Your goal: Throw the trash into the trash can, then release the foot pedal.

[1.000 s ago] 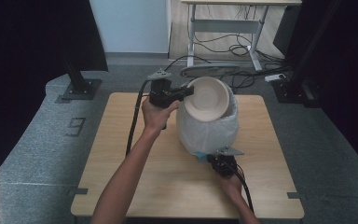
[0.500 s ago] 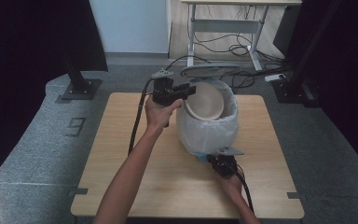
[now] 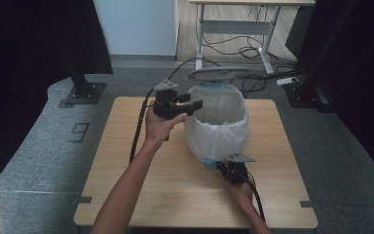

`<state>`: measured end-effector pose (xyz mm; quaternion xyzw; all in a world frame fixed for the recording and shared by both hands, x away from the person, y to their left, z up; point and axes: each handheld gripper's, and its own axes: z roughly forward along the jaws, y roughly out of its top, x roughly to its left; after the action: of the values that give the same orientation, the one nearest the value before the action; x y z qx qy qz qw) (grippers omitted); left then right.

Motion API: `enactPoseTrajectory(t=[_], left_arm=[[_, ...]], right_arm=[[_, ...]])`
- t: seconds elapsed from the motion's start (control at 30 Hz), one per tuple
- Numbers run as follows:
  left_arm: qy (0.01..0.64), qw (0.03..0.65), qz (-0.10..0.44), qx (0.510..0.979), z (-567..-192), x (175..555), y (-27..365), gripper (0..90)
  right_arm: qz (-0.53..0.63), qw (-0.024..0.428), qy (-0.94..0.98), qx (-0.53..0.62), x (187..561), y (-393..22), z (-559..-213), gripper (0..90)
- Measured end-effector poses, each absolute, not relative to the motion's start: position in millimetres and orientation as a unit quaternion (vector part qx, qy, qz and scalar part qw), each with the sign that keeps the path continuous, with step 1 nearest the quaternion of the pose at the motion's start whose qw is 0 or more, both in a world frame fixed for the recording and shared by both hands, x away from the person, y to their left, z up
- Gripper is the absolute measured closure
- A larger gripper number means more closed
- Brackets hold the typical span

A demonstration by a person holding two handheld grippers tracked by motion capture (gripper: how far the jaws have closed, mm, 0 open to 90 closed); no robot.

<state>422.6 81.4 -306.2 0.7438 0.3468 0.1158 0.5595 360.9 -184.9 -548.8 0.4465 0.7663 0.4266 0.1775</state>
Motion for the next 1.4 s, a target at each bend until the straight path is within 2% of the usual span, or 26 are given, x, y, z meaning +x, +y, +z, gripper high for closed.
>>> enactPoseTrajectory(t=[0.5, 0.8, 0.87, 0.97, 1.13, 1.27, 1.4], left_arm=[[0.342, 0.556, 0.134, 0.745, -315, 393, 118, 34.4], [0.344, 0.552, 0.145, 0.745, -322, 380, 137, 33.7], [0.346, 0.553, 0.146, 0.744, -324, 378, 141, 33.7], [0.349, 0.552, 0.149, 0.743, -327, 375, 145, 33.7], [0.349, 0.547, 0.159, 0.744, -333, 368, 152, 33.3], [0.349, 0.545, 0.165, 0.744, -338, 360, 160, 33.0], [0.349, 0.546, 0.168, 0.743, -342, 353, 166, 33.1]], right_arm=[[0.428, 0.176, 0.766, 0.446, 361, -185, -549, 89.3], [0.434, 0.168, 0.762, 0.451, 362, -189, -549, 84.5], [0.435, 0.169, 0.758, 0.455, 362, -191, -548, 79.6], [0.435, 0.176, 0.753, 0.462, 361, -194, -546, 64.0], [0.422, 0.181, 0.757, 0.465, 357, -196, -542, 46.2], [0.426, 0.178, 0.754, 0.467, 354, -199, -540, 41.2], [0.450, 0.188, 0.740, 0.464, 348, -205, -531, 40.0]])
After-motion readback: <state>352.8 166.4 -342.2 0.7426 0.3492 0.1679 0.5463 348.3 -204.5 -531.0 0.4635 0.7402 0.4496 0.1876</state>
